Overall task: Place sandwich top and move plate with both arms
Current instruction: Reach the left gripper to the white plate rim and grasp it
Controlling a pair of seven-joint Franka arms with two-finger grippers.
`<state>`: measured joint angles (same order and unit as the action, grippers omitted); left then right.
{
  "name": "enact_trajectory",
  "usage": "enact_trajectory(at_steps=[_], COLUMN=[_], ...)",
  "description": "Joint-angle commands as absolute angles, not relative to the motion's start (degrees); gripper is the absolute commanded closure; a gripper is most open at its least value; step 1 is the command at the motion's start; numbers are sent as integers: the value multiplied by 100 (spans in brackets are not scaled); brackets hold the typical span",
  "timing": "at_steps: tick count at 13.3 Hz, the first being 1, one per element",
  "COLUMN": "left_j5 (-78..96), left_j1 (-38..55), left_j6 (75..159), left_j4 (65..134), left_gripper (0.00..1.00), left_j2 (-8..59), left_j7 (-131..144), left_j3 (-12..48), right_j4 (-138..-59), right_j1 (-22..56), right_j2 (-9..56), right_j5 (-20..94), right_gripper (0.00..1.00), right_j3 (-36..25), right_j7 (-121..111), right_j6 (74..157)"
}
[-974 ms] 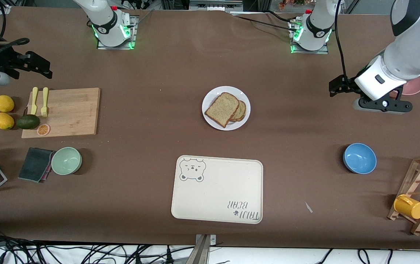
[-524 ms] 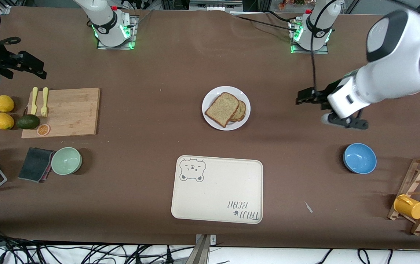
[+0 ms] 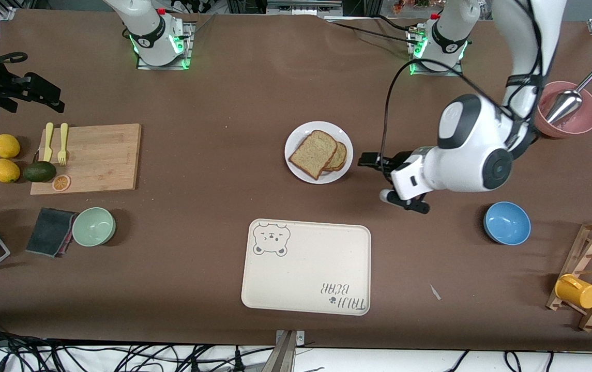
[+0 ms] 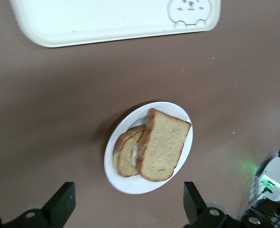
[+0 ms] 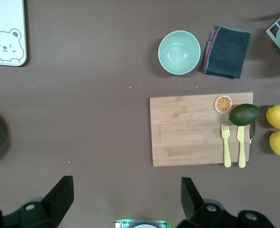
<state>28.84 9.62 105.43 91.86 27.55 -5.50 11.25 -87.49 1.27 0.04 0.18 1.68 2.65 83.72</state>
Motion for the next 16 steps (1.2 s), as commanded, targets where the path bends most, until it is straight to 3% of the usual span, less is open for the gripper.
enact_trajectory(at_steps=[1, 4, 7, 8, 10, 14, 16], left_j5=[3418, 3690, 4155, 4270, 4805, 5176, 5229], left_j1=[880, 677, 615, 607, 624, 685, 712], left_j6=[10617, 10871, 10916, 11029, 11170, 11390, 11522], left_j4=[9184, 9228, 9263, 9342, 9640, 9835, 9835], left_gripper=[1, 1, 7, 18, 22, 42, 42], left_j2=[3040, 3409, 3831, 3928, 3955, 4112, 4219], left_j7=[-1587, -2738, -3733, -4049, -4393, -4720, -4755], left_j3=[1169, 1169, 1169, 1169, 1169, 1169, 1169], right_j4=[-8604, -8604, -8604, -8604, -8604, -8605, -8604], right_j1=[132, 123, 123, 132, 114, 114, 114], right_j2=[62, 62, 70, 70, 70, 70, 62], right_j5=[-9, -18, -9, -17, -18, -9, -9], right_gripper=[0, 0, 0, 0, 0, 0, 0], right_j3=[167, 167, 167, 167, 167, 158, 158], right_j7=[290, 272, 264, 290, 255, 308, 308], right_j6=[8341, 8341, 8332, 8332, 8306, 8332, 8332])
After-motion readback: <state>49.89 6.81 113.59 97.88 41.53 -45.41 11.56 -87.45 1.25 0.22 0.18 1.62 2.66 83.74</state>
